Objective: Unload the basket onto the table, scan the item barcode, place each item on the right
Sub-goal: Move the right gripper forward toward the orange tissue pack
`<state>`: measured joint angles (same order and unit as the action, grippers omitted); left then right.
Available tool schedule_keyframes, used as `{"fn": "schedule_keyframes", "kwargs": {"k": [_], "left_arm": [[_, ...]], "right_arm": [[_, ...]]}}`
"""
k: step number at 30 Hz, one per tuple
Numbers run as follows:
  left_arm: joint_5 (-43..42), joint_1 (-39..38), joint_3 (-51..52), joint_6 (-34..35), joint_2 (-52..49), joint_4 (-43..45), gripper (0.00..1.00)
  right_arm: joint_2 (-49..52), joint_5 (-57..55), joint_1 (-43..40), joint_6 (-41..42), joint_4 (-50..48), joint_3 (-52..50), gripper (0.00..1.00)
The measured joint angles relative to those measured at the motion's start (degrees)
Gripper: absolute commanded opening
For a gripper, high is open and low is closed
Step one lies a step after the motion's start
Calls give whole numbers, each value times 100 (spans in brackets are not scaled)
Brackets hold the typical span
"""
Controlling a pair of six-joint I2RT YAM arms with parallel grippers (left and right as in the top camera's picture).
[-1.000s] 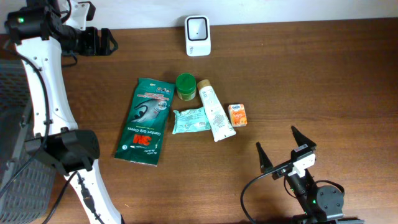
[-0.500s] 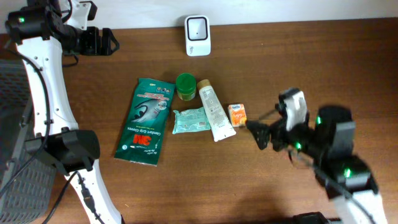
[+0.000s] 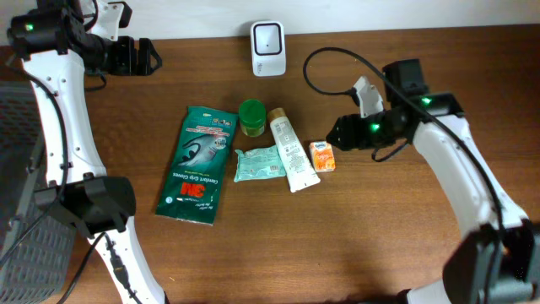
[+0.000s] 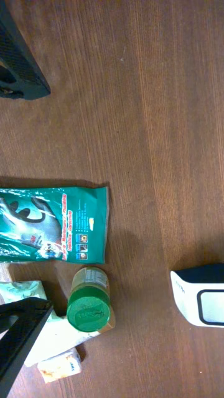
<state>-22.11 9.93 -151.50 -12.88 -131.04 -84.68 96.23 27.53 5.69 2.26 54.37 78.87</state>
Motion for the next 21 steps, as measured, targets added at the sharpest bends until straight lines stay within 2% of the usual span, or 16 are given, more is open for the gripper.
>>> {"fn": "schedule_keyframes", "kwargs": {"k": [1, 6, 10, 12, 17, 21], "left_arm": [[0, 0, 0, 0, 0, 0, 99], [0, 0, 0, -2, 0, -2, 99], [0, 0, 0, -2, 0, 0, 99], [0, 0, 0, -2, 0, 0, 99], [0, 0, 0, -2, 0, 0, 99], [0, 0, 0, -2, 0, -2, 99]], "right_arm": [[216, 0, 0, 181, -33, 4, 40], [1211, 164, 160, 944, -551, 9, 25], [1598, -225, 833, 1895, -1008, 11, 23], [1744, -380, 887, 2179, -1054, 11, 23], [1818, -632, 887, 2363, -1025, 11, 24], [1821, -1272, 887, 2413, -544, 11, 24]]}}
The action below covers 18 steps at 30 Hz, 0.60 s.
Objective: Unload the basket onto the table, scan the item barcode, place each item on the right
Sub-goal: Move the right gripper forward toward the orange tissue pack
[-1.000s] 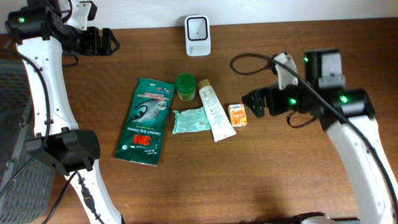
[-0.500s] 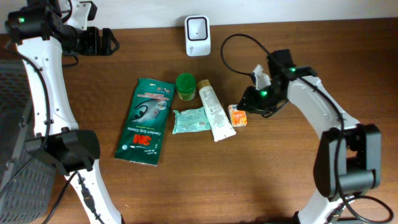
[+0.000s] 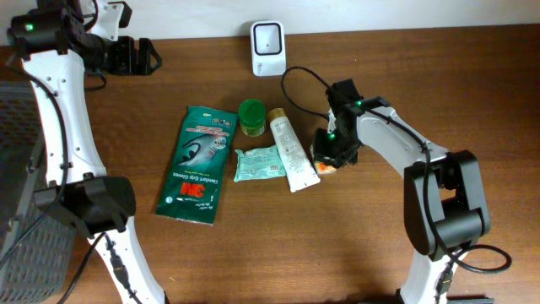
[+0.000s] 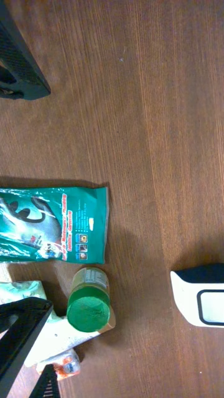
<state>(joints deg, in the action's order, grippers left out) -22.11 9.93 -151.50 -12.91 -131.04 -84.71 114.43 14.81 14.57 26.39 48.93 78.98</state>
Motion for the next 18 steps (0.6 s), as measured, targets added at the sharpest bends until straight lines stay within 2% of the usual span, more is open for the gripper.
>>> {"fn": "schedule_keyframes", "kwargs": {"k": [4, 6, 8, 12, 15, 18], "left_arm": [[0, 0, 0, 0, 0, 2, 99], [0, 0, 0, 0, 0, 2, 99], [0, 0, 0, 0, 0, 4, 99], [0, 0, 0, 0, 0, 2, 99], [0, 0, 0, 0, 0, 4, 99], [0, 0, 0, 2, 0, 0, 99]], "right_arm": [[0, -378, -195, -299, 278, 0, 25], [0, -356, -433, -673, 343, 20, 30], [17, 184, -680, -1473, 575, 280, 33], [17, 876, -549, -2203, 992, 721, 36], [20, 769, -310, -2310, 1025, 597, 36], [20, 323, -291, -1939, 986, 168, 36]]}}
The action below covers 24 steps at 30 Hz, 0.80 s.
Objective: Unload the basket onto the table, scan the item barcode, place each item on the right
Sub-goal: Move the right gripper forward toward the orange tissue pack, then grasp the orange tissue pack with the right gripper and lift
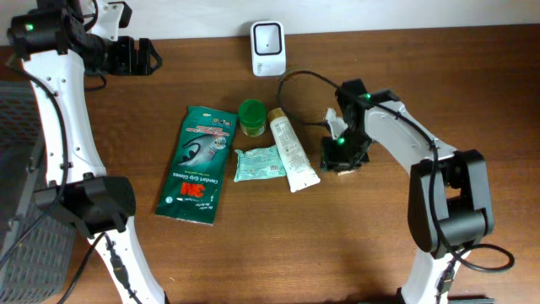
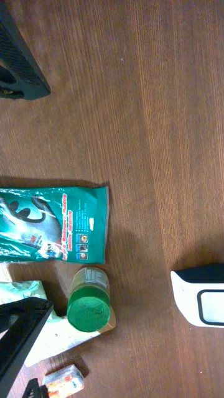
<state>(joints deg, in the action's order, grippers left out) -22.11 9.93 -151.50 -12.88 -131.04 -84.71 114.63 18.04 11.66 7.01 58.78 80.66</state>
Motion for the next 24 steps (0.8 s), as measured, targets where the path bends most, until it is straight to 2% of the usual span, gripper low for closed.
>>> {"fn": "schedule_keyframes", "kwargs": {"k": [4, 6, 9, 12, 16, 18, 20, 24], "left_arm": [[0, 0, 0, -2, -2, 2, 99], [0, 0, 0, -2, 0, 2, 99], [0, 0, 0, -2, 0, 7, 99], [0, 0, 0, -2, 0, 4, 99], [0, 0, 0, -2, 0, 4, 99], [0, 0, 0, -2, 0, 4, 99], [0, 0, 0, -2, 0, 4, 99], [-2, 0, 0, -2, 0, 4, 99]], "right_arm": [[0, -315, -516, 214, 24, -236, 37], [0, -393, -973, 234, -44, -236, 41], [0, -474, -1436, 216, -660, -271, 43], [0, -411, -1449, 197, -1388, -284, 44], [0, 284, -1248, 59, -2055, -291, 45], [0, 503, -1128, 2, -1967, -275, 47], [2, 566, -1165, 0, -1427, -94, 52], [9, 612, -1279, 81, -769, 313, 51]]}}
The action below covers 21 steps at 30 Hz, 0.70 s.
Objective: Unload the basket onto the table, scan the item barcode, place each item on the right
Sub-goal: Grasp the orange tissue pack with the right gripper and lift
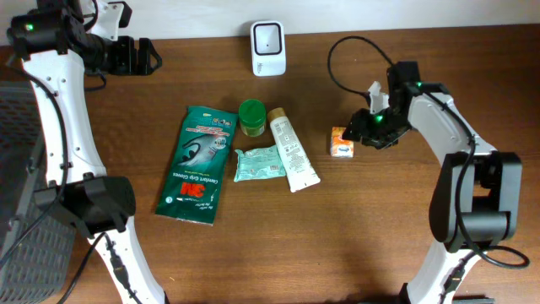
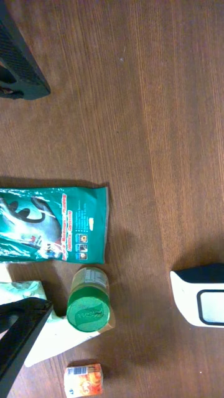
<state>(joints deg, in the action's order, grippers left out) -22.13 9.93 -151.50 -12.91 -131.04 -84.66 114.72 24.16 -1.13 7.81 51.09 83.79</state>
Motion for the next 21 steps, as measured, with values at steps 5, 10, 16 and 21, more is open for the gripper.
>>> {"fn": "schedule_keyframes", "kwargs": {"k": [5, 10, 16, 21], "left_arm": [[2, 0, 0, 0, 0, 0, 99], [2, 0, 0, 0, 0, 0, 99], [2, 0, 0, 0, 0, -2, 99], [2, 0, 0, 0, 0, 0, 99]], "right_arm": [[0, -85, 11, 745, -385, -332, 45], [0, -116, 11, 1034, -929, -798, 45], [-28, -68, 11, 1215, -1394, -1115, 4], [-33, 55, 7, 1259, -1329, -1143, 4]]}}
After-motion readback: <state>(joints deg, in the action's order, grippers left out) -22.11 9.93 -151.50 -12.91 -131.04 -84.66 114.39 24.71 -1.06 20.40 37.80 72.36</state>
